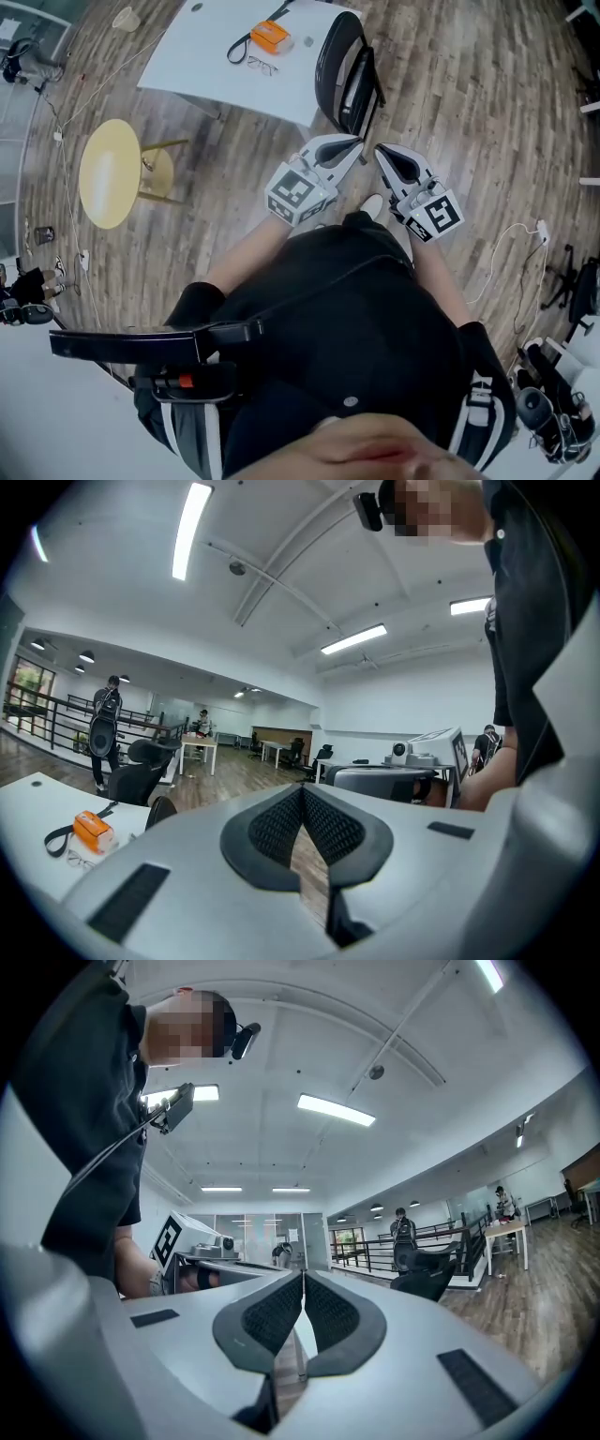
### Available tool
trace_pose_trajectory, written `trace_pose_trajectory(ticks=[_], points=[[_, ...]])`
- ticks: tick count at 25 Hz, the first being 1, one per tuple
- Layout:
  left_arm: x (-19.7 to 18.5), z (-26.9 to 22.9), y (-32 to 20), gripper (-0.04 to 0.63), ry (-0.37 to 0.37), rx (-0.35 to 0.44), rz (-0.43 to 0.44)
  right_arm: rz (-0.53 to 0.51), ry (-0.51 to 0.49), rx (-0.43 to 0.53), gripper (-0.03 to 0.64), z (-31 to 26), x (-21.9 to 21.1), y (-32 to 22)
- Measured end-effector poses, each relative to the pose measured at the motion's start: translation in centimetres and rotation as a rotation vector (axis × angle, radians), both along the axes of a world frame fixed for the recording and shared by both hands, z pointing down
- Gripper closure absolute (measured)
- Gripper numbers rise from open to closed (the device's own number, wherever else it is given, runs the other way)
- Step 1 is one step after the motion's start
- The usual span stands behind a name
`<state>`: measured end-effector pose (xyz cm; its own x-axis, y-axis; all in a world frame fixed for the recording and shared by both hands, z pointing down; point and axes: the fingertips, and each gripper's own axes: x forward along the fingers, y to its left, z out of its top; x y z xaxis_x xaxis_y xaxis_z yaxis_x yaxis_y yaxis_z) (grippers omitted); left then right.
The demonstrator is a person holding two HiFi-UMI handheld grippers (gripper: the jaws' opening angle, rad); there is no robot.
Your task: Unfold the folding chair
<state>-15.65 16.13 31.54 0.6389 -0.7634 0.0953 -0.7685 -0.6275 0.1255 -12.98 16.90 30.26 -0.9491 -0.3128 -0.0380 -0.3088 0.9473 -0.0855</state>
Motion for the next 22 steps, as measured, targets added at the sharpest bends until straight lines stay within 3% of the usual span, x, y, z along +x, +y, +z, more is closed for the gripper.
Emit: trace_pose_trajectory(ticks=[15,22], points=[[5.0,-0.2,-12.1,0.591,-0.027,-0.033,-0.078,-0.085,-0.014,-0.005,0.607,0.1,4.4,-12.4],[4.0,1.0,-14.1,0.591,-0.041,-0.058,-0.107,-0.094,-0.021,-0.016,0.607,0.5,3.7,-14.9]])
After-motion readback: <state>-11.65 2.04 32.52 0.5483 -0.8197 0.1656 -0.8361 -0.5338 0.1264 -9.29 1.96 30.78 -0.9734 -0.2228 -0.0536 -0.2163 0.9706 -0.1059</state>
